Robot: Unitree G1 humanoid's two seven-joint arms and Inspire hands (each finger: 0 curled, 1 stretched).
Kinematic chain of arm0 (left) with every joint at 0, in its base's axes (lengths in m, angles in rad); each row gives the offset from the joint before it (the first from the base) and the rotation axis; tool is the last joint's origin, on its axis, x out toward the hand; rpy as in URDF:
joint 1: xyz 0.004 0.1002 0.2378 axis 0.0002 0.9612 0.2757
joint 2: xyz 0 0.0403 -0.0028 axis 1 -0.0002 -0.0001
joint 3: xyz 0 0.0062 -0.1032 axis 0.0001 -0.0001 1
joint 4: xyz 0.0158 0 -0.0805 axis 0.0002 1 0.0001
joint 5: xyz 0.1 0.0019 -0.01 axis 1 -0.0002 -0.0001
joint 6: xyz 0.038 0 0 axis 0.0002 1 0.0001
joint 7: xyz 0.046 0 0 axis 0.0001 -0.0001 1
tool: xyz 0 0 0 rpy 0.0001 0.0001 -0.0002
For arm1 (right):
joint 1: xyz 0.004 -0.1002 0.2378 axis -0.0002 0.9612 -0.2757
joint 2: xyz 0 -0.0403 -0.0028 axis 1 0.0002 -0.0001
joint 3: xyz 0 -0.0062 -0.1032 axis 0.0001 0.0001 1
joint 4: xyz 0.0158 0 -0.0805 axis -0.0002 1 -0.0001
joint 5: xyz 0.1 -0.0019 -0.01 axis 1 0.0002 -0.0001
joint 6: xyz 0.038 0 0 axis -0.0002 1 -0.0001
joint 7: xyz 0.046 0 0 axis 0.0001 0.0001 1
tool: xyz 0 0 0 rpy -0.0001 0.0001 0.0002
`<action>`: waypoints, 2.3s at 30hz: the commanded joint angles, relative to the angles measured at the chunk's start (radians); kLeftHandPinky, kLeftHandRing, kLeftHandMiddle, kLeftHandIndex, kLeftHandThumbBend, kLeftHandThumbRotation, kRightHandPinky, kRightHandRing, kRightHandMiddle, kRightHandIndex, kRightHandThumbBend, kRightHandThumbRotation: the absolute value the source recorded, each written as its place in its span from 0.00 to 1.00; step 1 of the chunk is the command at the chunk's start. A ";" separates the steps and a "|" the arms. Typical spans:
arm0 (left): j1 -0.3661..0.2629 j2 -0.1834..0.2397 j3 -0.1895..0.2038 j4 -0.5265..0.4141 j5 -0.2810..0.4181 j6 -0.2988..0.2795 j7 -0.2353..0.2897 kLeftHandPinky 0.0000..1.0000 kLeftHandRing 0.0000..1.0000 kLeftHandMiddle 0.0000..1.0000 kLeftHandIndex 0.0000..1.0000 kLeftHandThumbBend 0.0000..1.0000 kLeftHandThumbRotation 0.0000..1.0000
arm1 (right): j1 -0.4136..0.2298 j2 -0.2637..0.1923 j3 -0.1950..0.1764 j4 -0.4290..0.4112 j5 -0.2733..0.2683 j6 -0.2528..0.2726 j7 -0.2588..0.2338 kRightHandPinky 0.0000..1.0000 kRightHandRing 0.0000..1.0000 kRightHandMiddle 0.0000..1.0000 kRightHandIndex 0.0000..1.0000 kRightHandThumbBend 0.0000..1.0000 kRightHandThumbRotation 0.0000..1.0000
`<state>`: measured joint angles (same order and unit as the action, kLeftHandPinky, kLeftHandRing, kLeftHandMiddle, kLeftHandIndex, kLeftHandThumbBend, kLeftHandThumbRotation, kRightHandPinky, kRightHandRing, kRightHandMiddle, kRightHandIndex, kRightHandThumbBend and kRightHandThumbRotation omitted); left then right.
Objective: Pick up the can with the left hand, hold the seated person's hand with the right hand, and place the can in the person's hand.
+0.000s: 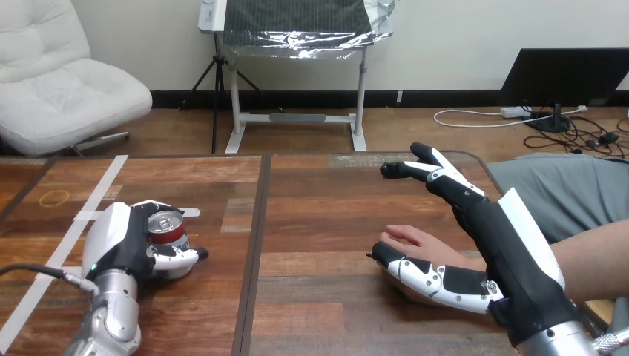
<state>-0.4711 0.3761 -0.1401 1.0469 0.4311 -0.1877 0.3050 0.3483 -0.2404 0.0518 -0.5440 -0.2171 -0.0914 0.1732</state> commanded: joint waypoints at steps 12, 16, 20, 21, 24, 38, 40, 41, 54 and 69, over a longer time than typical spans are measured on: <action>-0.025 0.070 -0.042 -0.143 0.068 0.128 -0.089 0.52 0.59 0.64 0.65 0.79 0.00 | -0.069 -0.005 -0.014 -0.036 0.010 -0.006 0.001 0.93 0.96 0.97 0.78 0.59 0.00; -0.021 0.084 -0.059 -0.169 0.089 0.151 -0.106 0.52 0.58 0.63 0.65 0.80 0.00 | -0.070 -0.007 -0.015 -0.038 0.005 -0.004 0.002 0.93 0.96 0.97 0.77 0.59 0.00; -0.014 0.091 -0.063 -0.211 0.095 0.187 -0.137 0.50 0.56 0.62 0.64 0.80 0.00 | -0.071 -0.008 -0.015 -0.036 0.006 -0.005 0.002 0.93 0.97 0.97 0.77 0.59 0.00; -0.011 0.093 -0.063 -0.220 0.096 0.194 -0.143 0.50 0.56 0.61 0.63 0.80 0.00 | -0.071 -0.008 -0.015 -0.036 0.006 -0.005 0.002 0.93 0.97 0.97 0.77 0.59 0.00; -0.006 0.097 -0.067 -0.253 0.109 0.229 -0.165 0.49 0.55 0.60 0.63 0.80 0.00 | -0.072 -0.009 -0.015 -0.037 0.004 -0.003 0.002 0.93 0.97 0.97 0.77 0.59 0.00; 0.018 0.109 -0.068 -0.340 0.132 0.297 -0.206 0.43 0.50 0.55 0.56 0.79 0.00 | -0.076 -0.007 -0.013 -0.040 0.004 0.006 0.003 0.93 0.96 0.97 0.77 0.59 0.00; 0.021 0.108 -0.064 -0.339 0.130 0.286 -0.196 0.42 0.49 0.55 0.56 0.78 0.00 | -0.076 -0.006 -0.013 -0.040 0.005 0.006 0.003 0.93 0.96 0.96 0.77 0.59 0.00; 0.022 0.108 -0.062 -0.337 0.129 0.278 -0.189 0.41 0.48 0.54 0.55 0.78 0.00 | -0.076 -0.006 -0.012 -0.039 0.006 0.005 0.003 0.93 0.96 0.96 0.77 0.59 0.00; 0.046 0.107 -0.045 -0.367 0.116 0.240 -0.155 0.36 0.43 0.50 0.52 0.76 0.00 | -0.074 -0.001 -0.012 -0.043 0.012 0.016 0.002 0.93 0.96 0.97 0.76 0.59 0.00; 0.054 0.097 -0.032 -0.324 0.087 0.136 -0.073 0.37 0.43 0.50 0.52 0.75 0.00 | -0.072 -0.005 -0.013 -0.036 0.009 0.006 0.001 0.94 0.97 0.97 0.76 0.58 0.00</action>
<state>-0.3662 0.4586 -0.1932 0.7390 0.5247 -0.0077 0.1823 0.3306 -0.2417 0.0518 -0.5440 -0.2135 -0.0727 0.1758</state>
